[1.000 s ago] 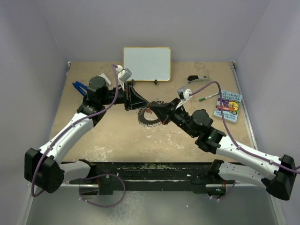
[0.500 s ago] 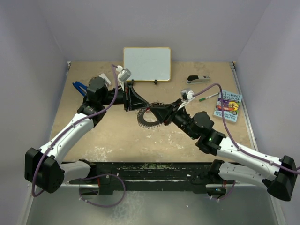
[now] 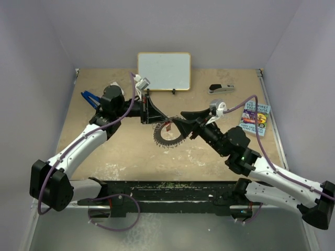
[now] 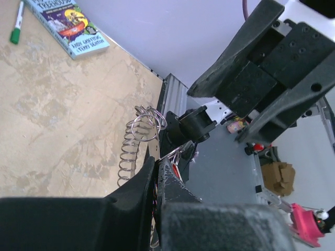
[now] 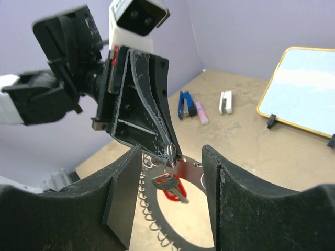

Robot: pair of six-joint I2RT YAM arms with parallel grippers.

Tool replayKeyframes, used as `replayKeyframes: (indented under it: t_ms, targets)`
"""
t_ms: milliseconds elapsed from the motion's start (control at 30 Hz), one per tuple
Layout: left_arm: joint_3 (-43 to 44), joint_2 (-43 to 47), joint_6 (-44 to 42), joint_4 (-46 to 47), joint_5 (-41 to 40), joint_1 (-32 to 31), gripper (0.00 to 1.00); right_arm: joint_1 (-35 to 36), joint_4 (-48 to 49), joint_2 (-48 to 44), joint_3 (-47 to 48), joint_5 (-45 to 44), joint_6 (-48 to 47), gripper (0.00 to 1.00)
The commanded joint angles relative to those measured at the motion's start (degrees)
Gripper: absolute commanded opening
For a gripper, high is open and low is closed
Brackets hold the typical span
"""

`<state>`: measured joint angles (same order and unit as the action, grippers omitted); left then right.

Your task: Put the keys on the keyring

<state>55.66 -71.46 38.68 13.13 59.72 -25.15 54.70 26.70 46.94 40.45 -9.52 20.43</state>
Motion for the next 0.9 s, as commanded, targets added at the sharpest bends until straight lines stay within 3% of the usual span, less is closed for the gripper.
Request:
replayKeyframes:
  t_ms: [0, 567, 867]
  targets:
    - [3.5, -1.0, 5.0, -0.3, -0.5, -0.2, 0.03, -0.1, 4.7, 3.8, 2.8, 0.8, -5.8, 0.55]
    - [3.5, -1.4, 9.4, 1.2, 0.2, -0.2, 0.03, -0.1, 8.3, 8.1, 3.4, -0.6, -8.8, 0.51]
    - [3.2, -0.8, 9.6, 1.6, 0.2, -0.2, 0.03, -0.1, 9.3, 9.9, 4.3, -1.5, -7.0, 0.42]
